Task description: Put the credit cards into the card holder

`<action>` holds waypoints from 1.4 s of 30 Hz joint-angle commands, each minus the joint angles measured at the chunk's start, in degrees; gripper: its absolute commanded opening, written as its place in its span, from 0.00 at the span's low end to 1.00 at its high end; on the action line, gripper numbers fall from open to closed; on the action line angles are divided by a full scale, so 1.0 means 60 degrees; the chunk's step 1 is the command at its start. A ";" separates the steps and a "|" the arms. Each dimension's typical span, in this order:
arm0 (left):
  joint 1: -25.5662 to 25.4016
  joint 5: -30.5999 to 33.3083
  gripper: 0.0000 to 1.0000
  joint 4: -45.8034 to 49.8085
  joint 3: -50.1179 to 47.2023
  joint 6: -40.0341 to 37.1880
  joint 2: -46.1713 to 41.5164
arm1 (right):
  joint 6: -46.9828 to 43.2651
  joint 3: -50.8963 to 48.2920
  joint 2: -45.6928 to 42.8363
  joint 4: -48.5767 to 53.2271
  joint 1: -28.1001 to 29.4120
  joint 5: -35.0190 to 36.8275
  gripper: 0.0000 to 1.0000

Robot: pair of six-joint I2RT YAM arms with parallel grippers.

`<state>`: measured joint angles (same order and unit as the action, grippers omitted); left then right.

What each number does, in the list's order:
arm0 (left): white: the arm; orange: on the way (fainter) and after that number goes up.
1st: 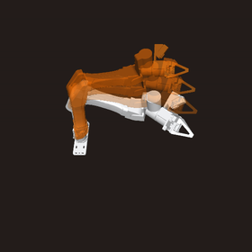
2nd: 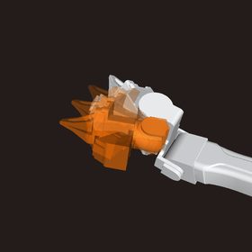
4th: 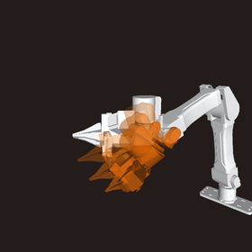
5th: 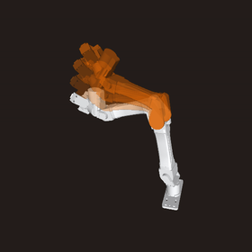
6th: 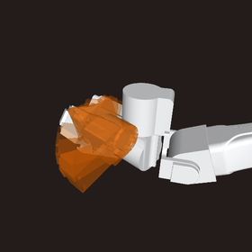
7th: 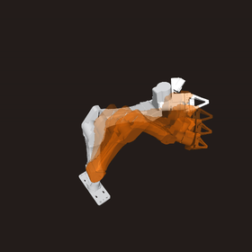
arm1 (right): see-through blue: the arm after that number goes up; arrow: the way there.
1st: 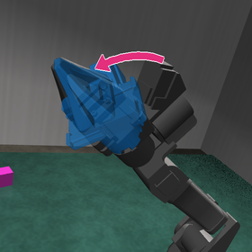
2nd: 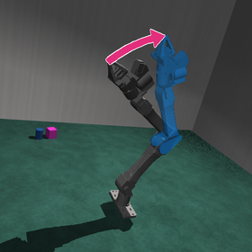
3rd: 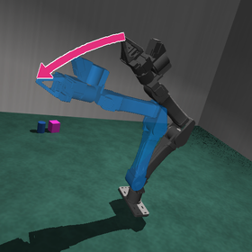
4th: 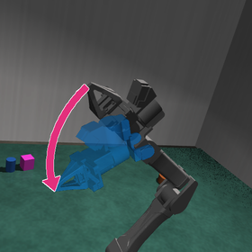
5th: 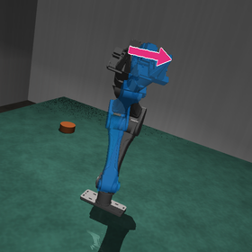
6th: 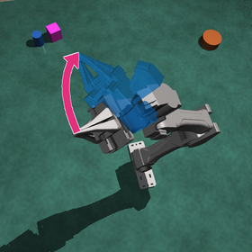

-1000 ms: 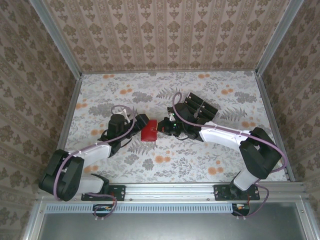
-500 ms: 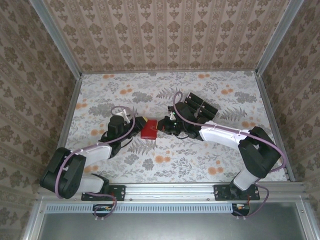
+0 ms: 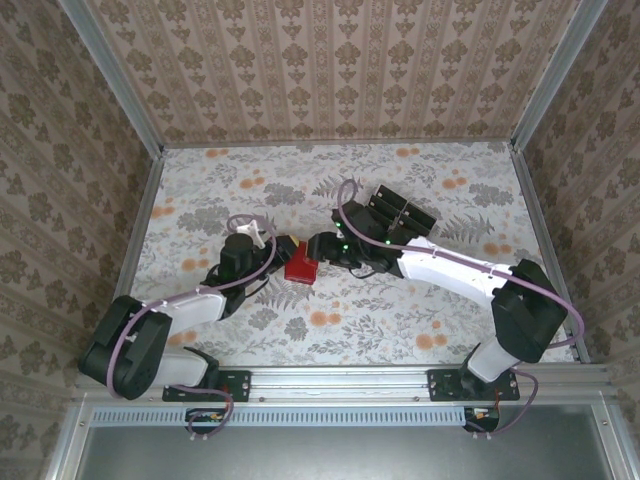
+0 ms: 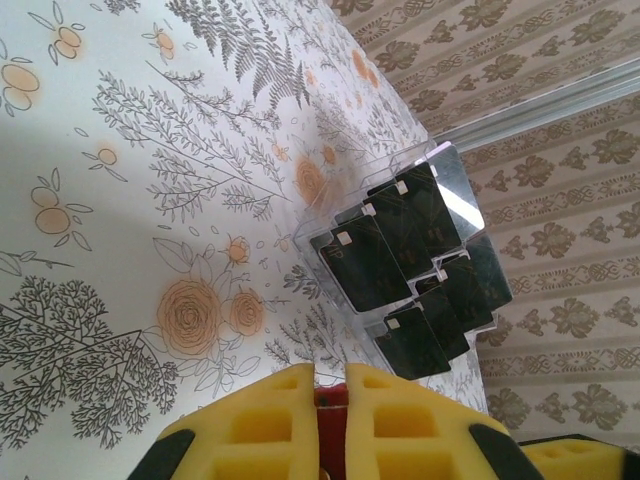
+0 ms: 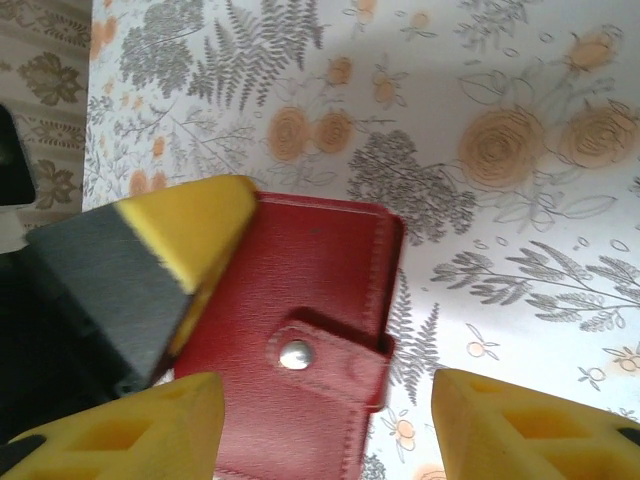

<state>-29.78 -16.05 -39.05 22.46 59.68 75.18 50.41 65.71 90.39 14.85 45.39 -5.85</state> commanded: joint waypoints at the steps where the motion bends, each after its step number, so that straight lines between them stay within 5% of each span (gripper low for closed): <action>1: -0.0075 0.0265 0.00 -0.0034 0.0006 -0.0410 -0.0309 | -0.0632 0.0831 0.0484 0.1135 0.0362 0.0953 0.59; 23: -0.0177 0.0420 0.00 0.0165 0.0066 -0.0453 -0.0561 | -0.1151 0.2083 0.1984 0.1545 0.0973 0.2083 0.57; 26: -0.0193 0.0449 0.00 0.0165 0.0066 -0.0444 -0.0564 | -0.1162 0.2114 0.2086 0.1551 0.0976 0.2217 0.48; 33: -0.0219 0.0538 0.00 0.0228 0.0066 -0.0475 -0.0576 | -0.1189 0.1679 0.1893 0.1656 0.0912 0.2358 0.02; 42: -0.0251 0.0683 0.00 0.0282 -0.0094 -0.0553 -0.0562 | -0.0835 -0.0106 0.0437 0.1003 0.0076 0.1978 0.00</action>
<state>-31.05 -12.34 -36.05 22.46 57.80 72.99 44.14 66.89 96.88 22.11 47.05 6.44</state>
